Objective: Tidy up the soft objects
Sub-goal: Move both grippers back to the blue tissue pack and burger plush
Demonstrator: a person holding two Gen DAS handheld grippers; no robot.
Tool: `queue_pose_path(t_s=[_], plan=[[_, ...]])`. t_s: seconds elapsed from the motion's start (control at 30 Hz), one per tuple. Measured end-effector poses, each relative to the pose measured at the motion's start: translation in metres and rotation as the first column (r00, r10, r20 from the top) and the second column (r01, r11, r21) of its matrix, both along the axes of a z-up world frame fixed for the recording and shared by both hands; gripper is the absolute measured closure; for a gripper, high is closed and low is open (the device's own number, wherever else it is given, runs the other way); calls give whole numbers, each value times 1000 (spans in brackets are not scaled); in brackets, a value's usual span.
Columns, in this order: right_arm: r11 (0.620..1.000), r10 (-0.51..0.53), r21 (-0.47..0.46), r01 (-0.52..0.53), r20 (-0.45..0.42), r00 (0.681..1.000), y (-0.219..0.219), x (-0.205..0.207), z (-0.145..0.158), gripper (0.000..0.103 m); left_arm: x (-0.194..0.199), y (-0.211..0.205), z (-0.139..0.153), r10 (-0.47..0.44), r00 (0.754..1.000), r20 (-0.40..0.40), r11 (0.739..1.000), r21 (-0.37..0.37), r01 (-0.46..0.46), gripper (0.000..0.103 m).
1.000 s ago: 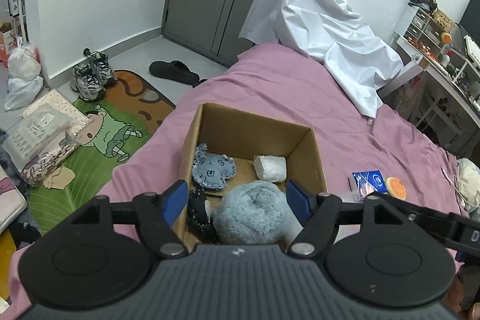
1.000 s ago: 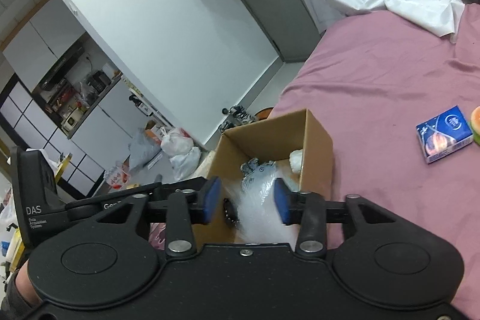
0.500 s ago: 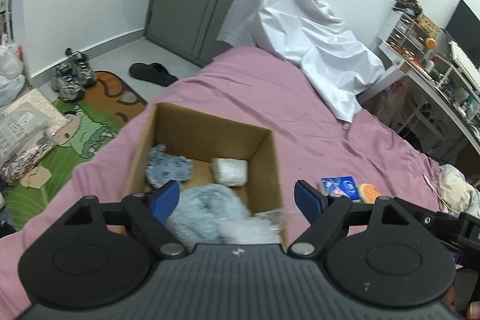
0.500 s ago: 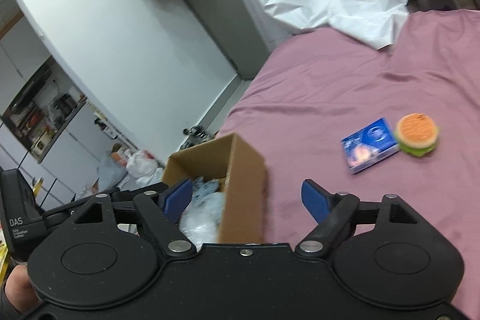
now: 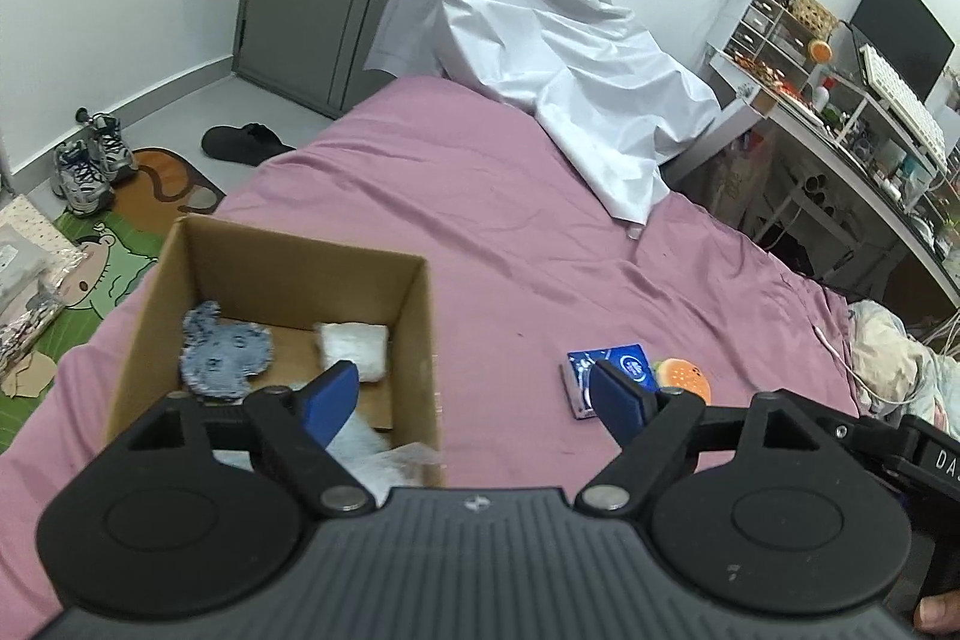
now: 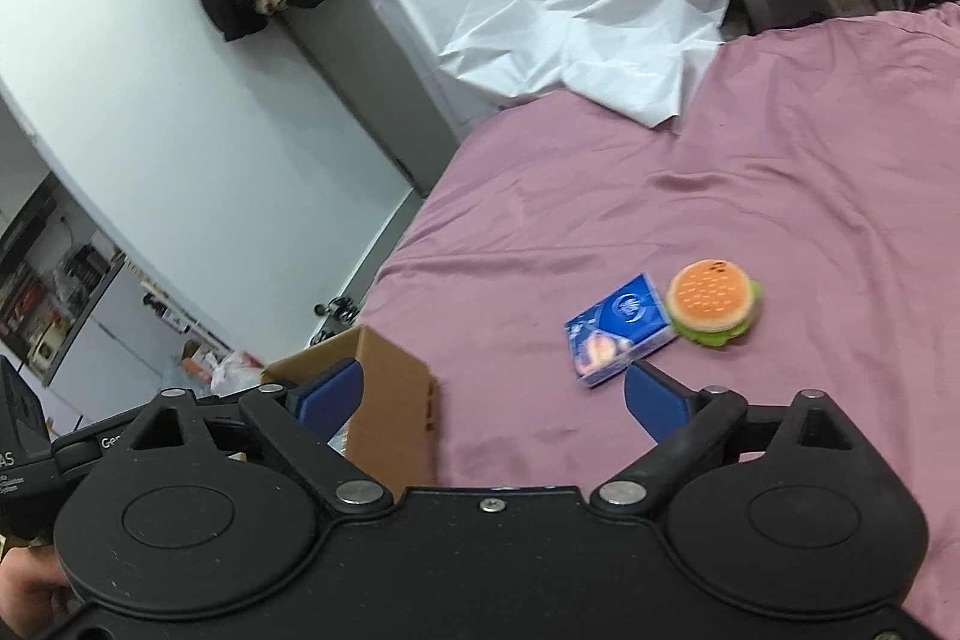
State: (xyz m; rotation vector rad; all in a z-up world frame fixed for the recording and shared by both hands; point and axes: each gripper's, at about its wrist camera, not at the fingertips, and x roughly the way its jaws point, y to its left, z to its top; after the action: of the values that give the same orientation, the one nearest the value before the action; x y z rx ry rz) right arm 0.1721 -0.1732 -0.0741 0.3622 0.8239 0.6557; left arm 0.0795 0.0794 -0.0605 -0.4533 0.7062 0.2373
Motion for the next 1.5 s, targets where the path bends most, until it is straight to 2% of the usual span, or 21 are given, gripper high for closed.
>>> queue_pose_path(t_s=[0.8, 1.03, 1.33, 1.5], plan=[[993, -113, -31, 111, -65, 991, -64, 50, -34, 6, 88, -62, -30, -128, 988, -89, 992, 2, 129, 20], [992, -121, -51, 117, -82, 989, -71, 64, -47, 6, 113, -75, -42, -158, 980, -123, 987, 15, 161, 20], [995, -99, -25, 97, -103, 990, -76, 76, -61, 7, 137, -84, -62, -169, 971, -167, 984, 21, 174, 20], [996, -91, -28, 89, -123, 988, -74, 86, -69, 13, 149, -86, -74, -165, 970, -180, 985, 12, 169, 22]])
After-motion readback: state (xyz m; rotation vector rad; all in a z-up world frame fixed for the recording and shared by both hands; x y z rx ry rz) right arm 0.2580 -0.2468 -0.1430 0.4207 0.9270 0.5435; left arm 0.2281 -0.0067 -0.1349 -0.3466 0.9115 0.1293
